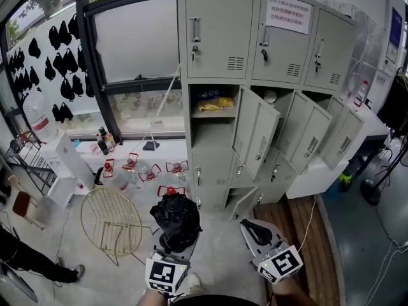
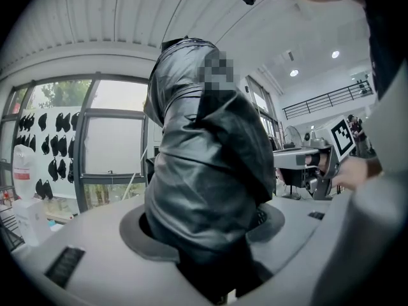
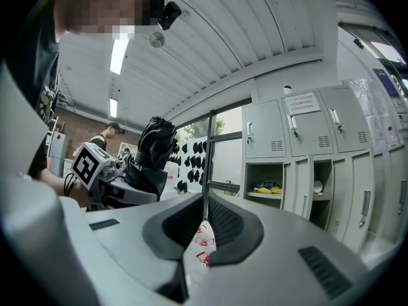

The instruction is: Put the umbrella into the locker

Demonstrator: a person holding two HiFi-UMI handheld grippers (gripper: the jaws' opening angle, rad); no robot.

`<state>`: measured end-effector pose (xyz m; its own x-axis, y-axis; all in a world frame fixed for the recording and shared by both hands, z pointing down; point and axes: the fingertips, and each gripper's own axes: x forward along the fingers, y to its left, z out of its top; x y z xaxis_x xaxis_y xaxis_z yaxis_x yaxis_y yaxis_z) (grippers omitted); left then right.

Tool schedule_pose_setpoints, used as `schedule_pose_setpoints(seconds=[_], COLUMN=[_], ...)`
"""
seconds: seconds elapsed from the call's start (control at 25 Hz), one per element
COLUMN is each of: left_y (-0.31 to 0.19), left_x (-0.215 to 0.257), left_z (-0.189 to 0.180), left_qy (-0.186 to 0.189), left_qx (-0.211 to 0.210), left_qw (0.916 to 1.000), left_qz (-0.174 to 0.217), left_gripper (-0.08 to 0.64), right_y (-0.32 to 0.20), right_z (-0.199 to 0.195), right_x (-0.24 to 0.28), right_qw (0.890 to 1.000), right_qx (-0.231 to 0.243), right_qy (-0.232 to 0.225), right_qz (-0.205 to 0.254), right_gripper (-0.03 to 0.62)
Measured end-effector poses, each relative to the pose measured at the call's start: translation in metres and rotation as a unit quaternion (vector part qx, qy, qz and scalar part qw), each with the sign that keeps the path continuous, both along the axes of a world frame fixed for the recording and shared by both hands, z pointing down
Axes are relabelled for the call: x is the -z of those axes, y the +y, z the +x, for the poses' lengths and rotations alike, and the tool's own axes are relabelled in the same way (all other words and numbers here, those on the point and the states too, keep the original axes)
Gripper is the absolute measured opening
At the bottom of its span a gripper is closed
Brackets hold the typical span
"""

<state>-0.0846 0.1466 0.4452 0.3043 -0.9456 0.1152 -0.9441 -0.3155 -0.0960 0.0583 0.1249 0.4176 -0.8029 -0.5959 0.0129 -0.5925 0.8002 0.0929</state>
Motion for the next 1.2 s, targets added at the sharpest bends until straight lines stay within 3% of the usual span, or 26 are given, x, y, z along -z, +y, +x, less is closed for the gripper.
schedule_pose_setpoints(seconds=[0.64, 1.2], left_y=[-0.091, -0.125], left_x=[-0.015, 0.002], left_z=[-0.059, -0.091], left_qy=[0.018, 0.019], left_qx=[-0.013, -0.050], left_qw=[0.9997, 0.9986], left_qz=[-0.012, 0.001], left_gripper=[0.263, 0.263], right_y=[-0.081, -0.113], right_z=[-0.053, -0.101], right_x=[-0.013, 0.002], right_qw=[0.999, 0.999], right_qx=[-0.027, -0.038], right_qy=[0.016, 0.024], right_qz=[-0.011, 0.006], right_gripper=[0.043, 0.043])
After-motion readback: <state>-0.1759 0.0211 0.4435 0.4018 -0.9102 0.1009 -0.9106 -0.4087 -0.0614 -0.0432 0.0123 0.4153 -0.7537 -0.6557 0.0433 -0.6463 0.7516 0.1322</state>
